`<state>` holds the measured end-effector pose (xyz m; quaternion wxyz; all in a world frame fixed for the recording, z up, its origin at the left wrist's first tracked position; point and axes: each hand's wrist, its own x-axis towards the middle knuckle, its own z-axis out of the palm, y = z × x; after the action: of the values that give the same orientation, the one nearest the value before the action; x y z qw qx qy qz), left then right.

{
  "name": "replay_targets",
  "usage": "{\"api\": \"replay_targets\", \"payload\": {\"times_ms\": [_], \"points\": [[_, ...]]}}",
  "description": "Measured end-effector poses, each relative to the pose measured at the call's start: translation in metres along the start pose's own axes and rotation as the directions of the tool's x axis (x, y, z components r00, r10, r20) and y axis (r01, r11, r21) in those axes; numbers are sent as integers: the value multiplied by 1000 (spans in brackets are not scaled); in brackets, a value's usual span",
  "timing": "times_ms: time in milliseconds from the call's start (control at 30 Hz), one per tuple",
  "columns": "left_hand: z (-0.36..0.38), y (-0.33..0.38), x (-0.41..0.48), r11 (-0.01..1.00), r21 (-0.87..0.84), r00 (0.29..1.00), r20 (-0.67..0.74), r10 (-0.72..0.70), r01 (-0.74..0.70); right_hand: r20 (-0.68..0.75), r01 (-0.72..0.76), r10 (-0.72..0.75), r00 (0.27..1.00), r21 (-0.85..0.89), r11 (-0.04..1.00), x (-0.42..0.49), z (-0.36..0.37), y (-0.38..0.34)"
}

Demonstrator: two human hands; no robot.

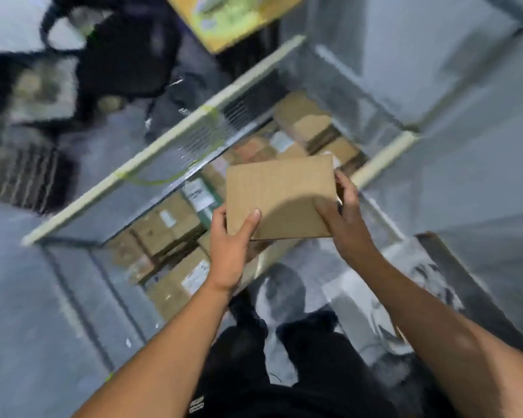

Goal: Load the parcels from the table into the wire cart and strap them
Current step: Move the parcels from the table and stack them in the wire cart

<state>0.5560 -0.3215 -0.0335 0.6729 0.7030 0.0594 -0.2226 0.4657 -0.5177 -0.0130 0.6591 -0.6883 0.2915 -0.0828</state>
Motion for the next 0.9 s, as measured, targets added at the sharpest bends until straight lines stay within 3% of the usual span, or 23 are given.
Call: {"api": "replay_targets", "payload": {"times_ms": [133, 267, 433, 600, 767, 900], "points": [[-124, -25, 21, 999, -18, 985, -166, -51, 49, 300, 10, 44, 953, -176, 984, 32, 123, 10], [-203, -77, 33, 978, -50, 936, -285, -207, 201, 452, -117, 238, 860, -279, 953, 58, 207, 53], [-235, -177, 48, 916, -146, 880, -254, -400, 374, 473, -270, 454, 755, -408, 872, 79, 265, 143], [-225, -270, 83, 883, -141, 835, -288, -469, 448, 433, -287, 554, 711, -540, 791, 111, 290, 232], [-208, -333, 125, 861, -89, 811, -298, -503, 501, 459, -115, 552, 697, -687, 717, 147, 286, 299], [-196, -372, 147, 845, -41, 819, -225, -527, 533, 468, 293, 387, 795, -854, 431, 168, 278, 329]]}}
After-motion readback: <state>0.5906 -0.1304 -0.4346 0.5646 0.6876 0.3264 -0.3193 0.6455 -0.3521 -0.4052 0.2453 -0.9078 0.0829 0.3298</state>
